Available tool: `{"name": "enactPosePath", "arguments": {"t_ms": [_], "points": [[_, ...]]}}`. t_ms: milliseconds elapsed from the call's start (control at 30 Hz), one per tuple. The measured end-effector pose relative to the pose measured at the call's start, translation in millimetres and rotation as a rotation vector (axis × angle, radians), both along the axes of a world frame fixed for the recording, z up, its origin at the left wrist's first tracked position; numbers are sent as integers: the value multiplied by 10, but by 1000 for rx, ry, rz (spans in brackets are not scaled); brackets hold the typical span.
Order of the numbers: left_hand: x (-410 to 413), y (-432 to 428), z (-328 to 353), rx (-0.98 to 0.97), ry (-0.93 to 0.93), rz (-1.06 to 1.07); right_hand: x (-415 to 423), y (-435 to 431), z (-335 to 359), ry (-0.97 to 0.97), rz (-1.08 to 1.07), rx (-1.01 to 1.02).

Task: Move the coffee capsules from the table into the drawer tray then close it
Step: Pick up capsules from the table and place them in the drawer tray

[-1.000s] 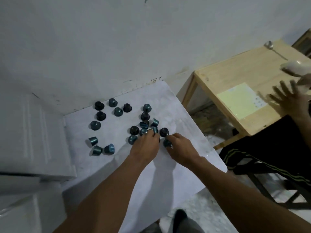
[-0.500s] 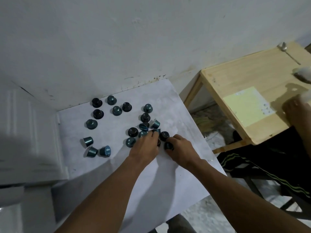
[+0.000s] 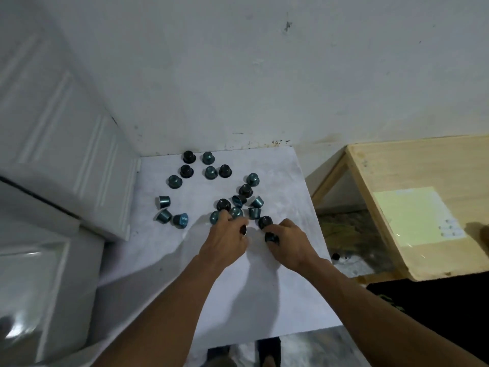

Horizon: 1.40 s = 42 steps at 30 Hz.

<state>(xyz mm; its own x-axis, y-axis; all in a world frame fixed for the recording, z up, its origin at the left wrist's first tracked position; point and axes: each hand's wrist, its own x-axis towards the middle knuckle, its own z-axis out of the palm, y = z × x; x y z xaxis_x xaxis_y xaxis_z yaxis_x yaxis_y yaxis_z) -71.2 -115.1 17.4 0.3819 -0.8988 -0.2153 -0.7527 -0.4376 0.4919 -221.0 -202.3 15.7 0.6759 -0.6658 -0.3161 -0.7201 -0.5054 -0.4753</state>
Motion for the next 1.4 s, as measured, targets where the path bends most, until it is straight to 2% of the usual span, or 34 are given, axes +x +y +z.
{"name": "enactPosePath", "arguments": {"t_ms": [267,433,533,700,867,1067,1400], "points": [[-401,332,244,-185,116,378,-154,54,226,-99,108,-17],[-547,572,421,-267,50,521,-162,145,402,-208,125,-56],[-526,747,601,-308,-7,561,-104,224,583,-249,137,-80],[-416,1063,908,-348,-2,653,20,451,875,-364,133,-101],[-405,1539,1184,-369,-63,651,103,902,1097,-508,176,-105],[-420,2389,1409,-429,-136,660,223,1687,1377,-532,276,-152],[-96,3318,1644,-458,-290,739,807,2640,1639,-621,420,-155]]}}
